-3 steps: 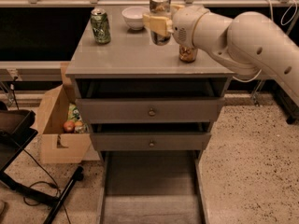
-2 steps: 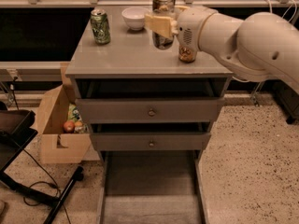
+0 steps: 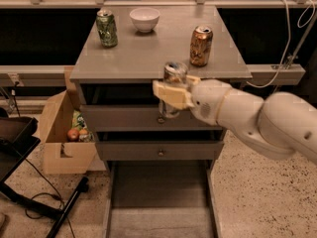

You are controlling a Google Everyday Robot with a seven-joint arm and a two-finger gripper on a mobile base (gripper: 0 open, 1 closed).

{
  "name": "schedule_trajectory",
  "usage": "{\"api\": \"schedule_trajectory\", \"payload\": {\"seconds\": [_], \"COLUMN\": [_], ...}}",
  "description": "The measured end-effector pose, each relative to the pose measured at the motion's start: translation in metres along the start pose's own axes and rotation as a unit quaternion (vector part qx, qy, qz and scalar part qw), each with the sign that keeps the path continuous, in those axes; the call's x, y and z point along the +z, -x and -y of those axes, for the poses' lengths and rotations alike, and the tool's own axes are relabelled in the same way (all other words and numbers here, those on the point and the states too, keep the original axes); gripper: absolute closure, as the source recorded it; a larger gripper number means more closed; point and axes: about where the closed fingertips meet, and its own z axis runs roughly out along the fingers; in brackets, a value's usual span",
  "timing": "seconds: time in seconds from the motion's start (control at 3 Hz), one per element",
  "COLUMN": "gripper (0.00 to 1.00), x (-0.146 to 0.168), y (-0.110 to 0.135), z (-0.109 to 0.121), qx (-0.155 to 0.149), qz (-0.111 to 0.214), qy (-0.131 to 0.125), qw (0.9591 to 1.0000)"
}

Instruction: Place redbull can into bottom drawer

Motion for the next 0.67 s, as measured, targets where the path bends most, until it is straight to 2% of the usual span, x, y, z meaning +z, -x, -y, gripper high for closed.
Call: {"api": "schedule_trajectory", "payload": {"seconds": [0.33, 0.67], "gripper": [1.0, 1.0], "x": [-0.0551, -0.0489], "y": [-0.057, -0.0568], "z": [-0.019, -0.0181], "qx": [0.024, 0.02], "qz": [-0.027, -0.031], "qy": [0.042, 0.044], "qw": [0.9985, 0.9984]}}
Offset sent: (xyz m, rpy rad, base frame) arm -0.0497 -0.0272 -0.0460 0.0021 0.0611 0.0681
